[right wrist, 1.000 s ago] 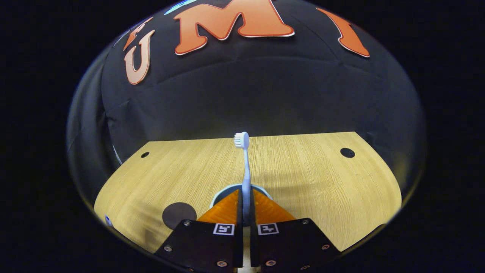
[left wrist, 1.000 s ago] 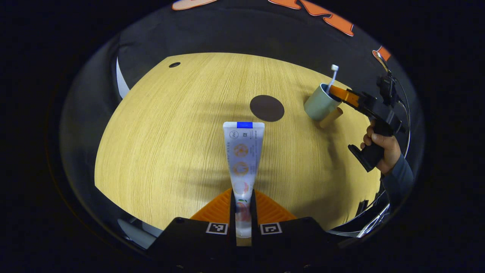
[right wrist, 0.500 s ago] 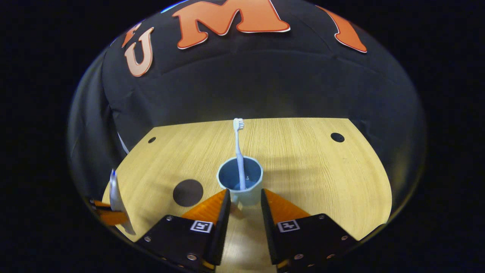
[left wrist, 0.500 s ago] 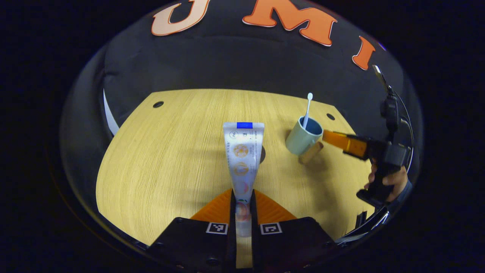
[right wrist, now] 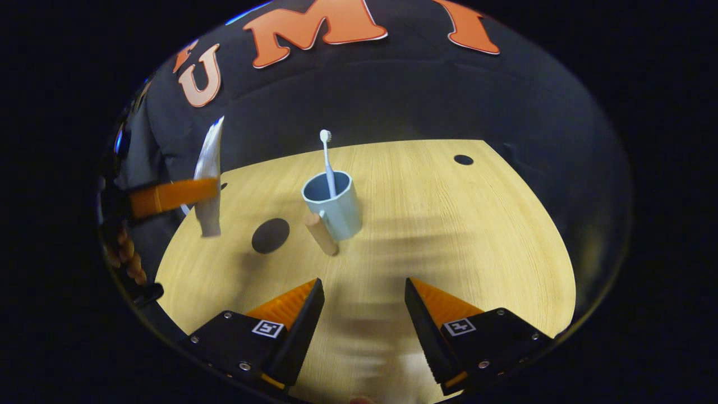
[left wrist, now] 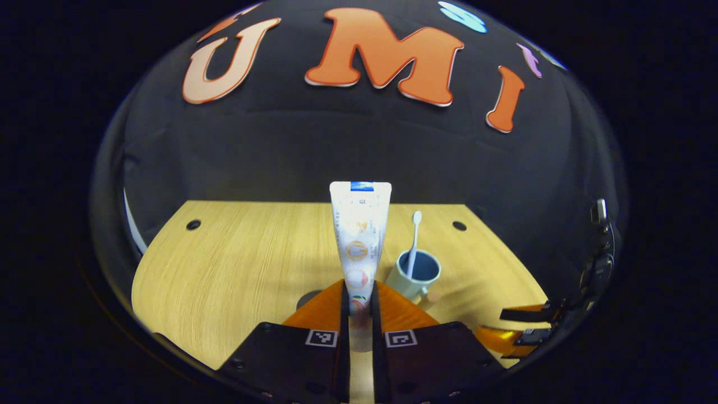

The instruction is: Put the toothbrush and toothpaste on the desktop into the cup, then pick up the cup and place it on the coaster on the desktop.

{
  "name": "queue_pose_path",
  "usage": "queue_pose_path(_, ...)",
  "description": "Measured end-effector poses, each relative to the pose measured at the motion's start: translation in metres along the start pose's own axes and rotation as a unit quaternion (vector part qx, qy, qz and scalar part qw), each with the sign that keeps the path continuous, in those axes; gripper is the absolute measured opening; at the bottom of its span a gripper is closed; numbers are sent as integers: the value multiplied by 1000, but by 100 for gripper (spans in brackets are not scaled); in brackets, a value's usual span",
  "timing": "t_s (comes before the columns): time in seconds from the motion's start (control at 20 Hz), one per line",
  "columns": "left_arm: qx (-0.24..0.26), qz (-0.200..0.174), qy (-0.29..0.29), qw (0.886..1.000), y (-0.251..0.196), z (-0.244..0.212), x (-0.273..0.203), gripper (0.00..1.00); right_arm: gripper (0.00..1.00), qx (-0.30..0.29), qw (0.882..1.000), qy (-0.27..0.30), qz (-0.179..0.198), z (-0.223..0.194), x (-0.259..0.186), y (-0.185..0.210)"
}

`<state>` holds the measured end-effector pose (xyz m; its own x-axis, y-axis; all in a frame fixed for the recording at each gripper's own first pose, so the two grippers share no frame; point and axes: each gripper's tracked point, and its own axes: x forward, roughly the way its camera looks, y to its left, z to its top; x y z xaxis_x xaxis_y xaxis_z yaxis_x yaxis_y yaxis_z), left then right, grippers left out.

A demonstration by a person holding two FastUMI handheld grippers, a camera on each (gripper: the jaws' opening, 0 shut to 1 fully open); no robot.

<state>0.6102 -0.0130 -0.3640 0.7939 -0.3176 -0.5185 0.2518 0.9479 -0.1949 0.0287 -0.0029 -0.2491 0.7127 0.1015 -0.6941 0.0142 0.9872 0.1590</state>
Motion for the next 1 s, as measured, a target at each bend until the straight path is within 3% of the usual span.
queue_pose_path(0.25,25,-36,-134,990,-43,69,20,16,89,16,1000,-2,-21,-14,-22,-18)
queue_pose_path(0.5,38,-31,-205,977,-68,105,41,16,89,31,999,4,-26,-23,-32,-25)
queue_pose_path(0.75,17,-13,-228,973,-76,78,69,16,90,18,1000,13,-15,-30,-32,-26)
queue_pose_path(1.0,4,-1,-215,977,-81,32,99,16,90,21,999,33,-9,-43,-31,-40)
